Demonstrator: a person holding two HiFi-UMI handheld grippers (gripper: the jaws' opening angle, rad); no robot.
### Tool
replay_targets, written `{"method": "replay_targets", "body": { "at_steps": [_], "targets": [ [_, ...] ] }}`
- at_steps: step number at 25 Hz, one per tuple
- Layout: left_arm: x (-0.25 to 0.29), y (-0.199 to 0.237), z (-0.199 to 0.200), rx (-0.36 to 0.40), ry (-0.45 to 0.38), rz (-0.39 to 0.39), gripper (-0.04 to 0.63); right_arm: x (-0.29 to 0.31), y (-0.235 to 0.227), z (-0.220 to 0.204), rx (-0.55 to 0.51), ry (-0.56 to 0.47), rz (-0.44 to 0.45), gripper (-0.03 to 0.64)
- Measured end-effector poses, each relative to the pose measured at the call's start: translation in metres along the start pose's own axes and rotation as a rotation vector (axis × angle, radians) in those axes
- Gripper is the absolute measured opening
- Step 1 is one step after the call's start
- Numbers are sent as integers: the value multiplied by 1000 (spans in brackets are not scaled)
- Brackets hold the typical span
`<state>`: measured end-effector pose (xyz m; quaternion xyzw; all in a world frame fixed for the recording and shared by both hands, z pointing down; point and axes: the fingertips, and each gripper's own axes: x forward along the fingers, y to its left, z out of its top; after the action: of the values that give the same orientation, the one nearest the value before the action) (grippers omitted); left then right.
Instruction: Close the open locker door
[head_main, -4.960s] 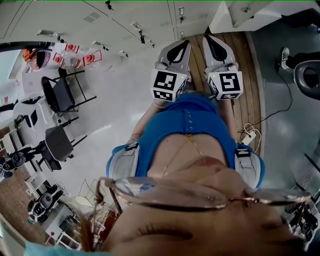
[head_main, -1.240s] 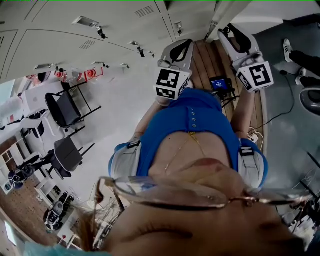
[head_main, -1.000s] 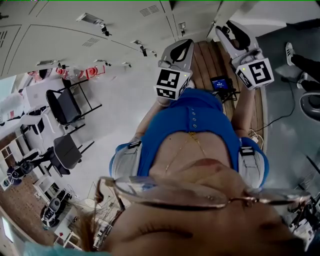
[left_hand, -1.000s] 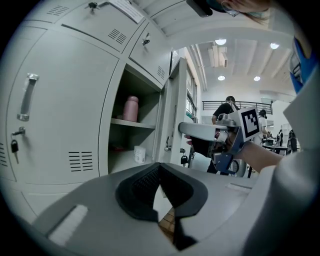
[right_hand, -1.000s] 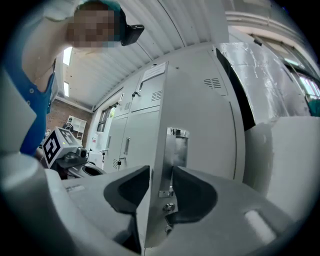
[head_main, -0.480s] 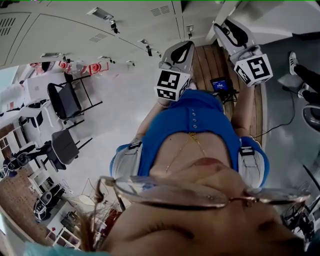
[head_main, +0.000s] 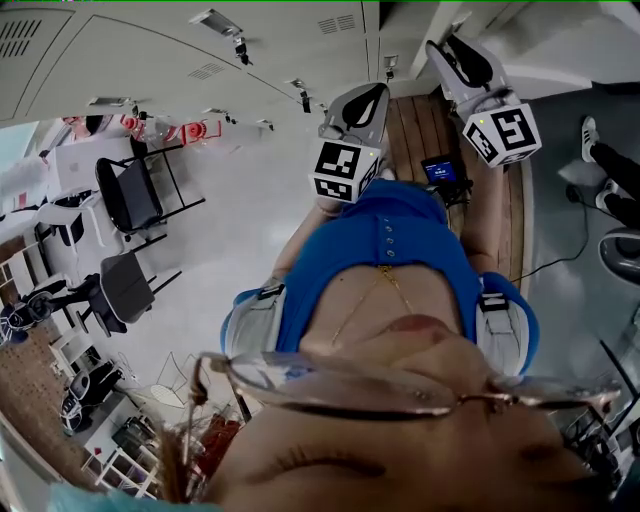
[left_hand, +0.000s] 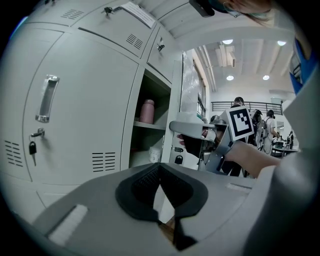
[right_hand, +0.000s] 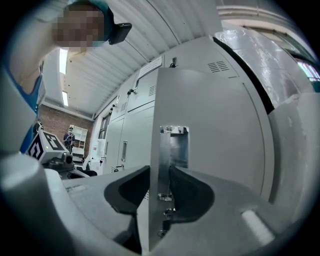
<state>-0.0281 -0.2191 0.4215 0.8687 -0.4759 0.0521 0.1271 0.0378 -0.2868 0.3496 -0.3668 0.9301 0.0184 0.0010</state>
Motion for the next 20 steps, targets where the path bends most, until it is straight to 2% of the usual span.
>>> {"method": "replay_targets", "body": {
  "at_steps": [13,20],
  "targets": [
    [0,23,6,-4,-16,23,-2,37,-4,-1,28,-37,-36,126],
    [6,35,9,-2,-20,26,-2,55,-8,-3,50,-51,-13,127]
  ]
}}
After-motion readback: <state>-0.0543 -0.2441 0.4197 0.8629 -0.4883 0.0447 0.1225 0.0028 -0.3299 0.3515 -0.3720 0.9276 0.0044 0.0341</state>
